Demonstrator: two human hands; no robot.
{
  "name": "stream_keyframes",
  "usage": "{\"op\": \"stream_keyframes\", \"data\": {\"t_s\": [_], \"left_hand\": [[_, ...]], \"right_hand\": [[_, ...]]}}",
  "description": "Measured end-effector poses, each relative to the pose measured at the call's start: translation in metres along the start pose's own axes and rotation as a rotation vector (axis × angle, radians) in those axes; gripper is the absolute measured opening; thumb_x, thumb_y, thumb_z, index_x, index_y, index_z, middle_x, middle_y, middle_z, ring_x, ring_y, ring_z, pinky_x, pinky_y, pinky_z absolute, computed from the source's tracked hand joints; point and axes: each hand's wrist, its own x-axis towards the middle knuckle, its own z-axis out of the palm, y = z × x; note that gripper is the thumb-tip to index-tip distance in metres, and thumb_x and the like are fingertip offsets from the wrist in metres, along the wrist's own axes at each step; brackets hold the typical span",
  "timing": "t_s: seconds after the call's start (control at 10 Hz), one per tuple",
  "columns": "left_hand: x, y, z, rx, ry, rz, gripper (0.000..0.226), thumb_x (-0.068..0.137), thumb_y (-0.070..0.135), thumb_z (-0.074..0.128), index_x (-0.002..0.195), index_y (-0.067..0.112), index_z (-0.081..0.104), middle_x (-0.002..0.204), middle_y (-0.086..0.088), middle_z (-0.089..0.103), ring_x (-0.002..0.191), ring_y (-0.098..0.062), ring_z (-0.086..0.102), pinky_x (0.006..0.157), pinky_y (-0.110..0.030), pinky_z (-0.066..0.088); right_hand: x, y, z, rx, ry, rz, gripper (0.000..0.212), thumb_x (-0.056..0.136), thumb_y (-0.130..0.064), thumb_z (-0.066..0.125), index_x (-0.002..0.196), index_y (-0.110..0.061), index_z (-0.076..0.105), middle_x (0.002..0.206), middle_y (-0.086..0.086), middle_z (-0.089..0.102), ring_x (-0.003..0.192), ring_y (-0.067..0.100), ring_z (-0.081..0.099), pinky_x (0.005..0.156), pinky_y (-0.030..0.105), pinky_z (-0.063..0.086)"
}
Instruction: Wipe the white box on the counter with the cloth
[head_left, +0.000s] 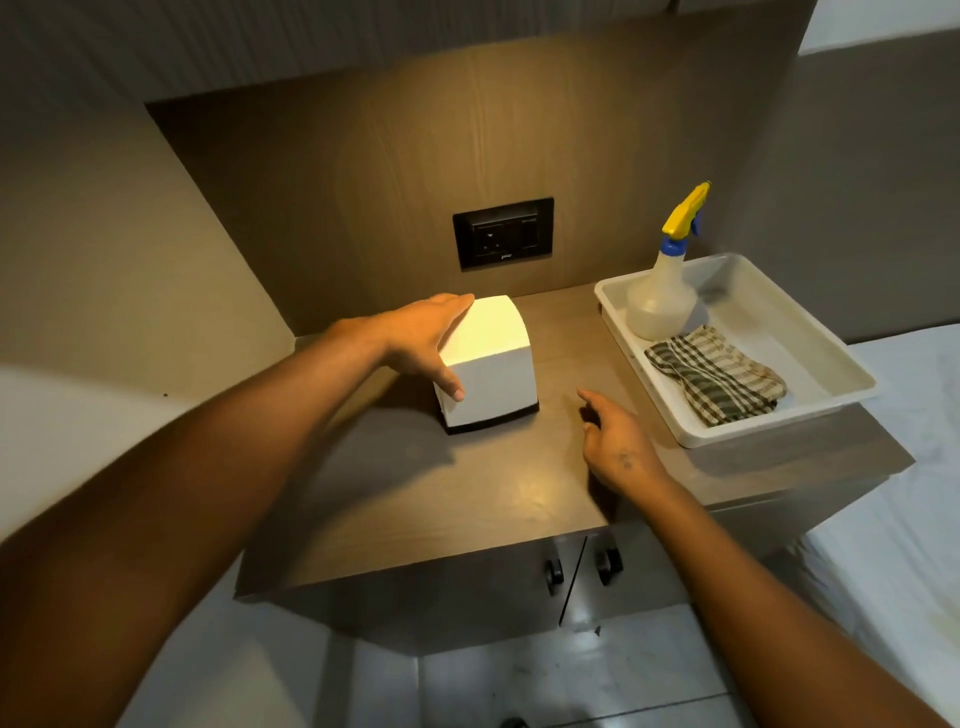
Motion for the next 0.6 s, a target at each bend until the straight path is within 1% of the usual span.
{"op": "stream_keyframes", "data": {"t_s": [0.1,0.2,0.3,0.4,0.5,0.6], "left_hand": [[0.0,-0.001,0.001,0.015,0.006,0.012,0.132,0.072,0.041,0.094,0.165,0.015,0.004,0.171,-0.006,0.016,0.155,-0.028,0.021,0.126,-0.042,0.017],[0.0,-0.002,0.002,0.015,0.013,0.008,0.131,0.072,0.04,0.093,0.165,0.016,0.005,0.171,-0.005,0.017,0.154,-0.028,0.022,0.126,-0.044,0.019],[-0.001,0.0,0.002,0.014,0.017,0.004,0.13,0.073,0.039,0.093,0.165,0.016,0.005,0.171,-0.005,0.017,0.154,-0.028,0.022,0.125,-0.044,0.02],[0.0,-0.001,0.004,0.029,0.009,0.004,0.131,0.073,0.041,0.093,0.165,0.016,0.003,0.172,-0.005,0.014,0.156,-0.028,0.019,0.125,-0.045,0.018],[-0.013,0.005,0.006,0.052,0.058,-0.019,0.133,0.071,0.044,0.093,0.166,0.016,0.004,0.173,-0.004,0.011,0.158,-0.028,0.011,0.126,-0.045,0.015],[-0.028,0.023,0.02,0.104,0.231,0.045,0.13,0.072,0.049,0.091,0.165,0.014,0.007,0.174,-0.005,0.008,0.16,-0.026,0.002,0.127,-0.043,0.012]], "right_hand": [[-0.011,0.006,0.012,-0.265,-0.03,-0.106,0.05,0.102,-0.021,0.041,0.151,-0.014,0.034,0.159,0.011,0.032,0.147,0.024,0.026,0.115,0.028,0.015],[-0.017,0.012,0.022,-0.553,-0.071,-0.147,0.059,0.103,-0.044,0.023,0.155,-0.017,0.019,0.165,0.012,0.012,0.152,0.027,0.004,0.121,0.038,0.0],[-0.017,0.009,0.022,-0.614,-0.111,-0.118,0.063,0.102,-0.05,0.016,0.157,-0.019,0.009,0.166,0.012,0.003,0.152,0.027,-0.003,0.122,0.042,-0.003],[-0.019,0.002,0.014,-0.621,-0.186,-0.056,0.068,0.1,-0.053,0.021,0.157,-0.019,0.006,0.166,0.012,0.0,0.152,0.029,-0.005,0.122,0.046,-0.001],[-0.039,-0.026,-0.004,-0.492,-0.29,0.014,0.077,0.093,-0.053,0.048,0.155,-0.019,0.018,0.163,0.012,0.019,0.147,0.03,0.024,0.118,0.05,0.026],[-0.077,-0.074,-0.063,-0.184,-0.255,-0.05,0.069,0.086,-0.055,0.062,0.145,-0.025,0.042,0.141,0.0,0.055,0.115,0.013,0.059,0.095,0.04,0.053]]}}
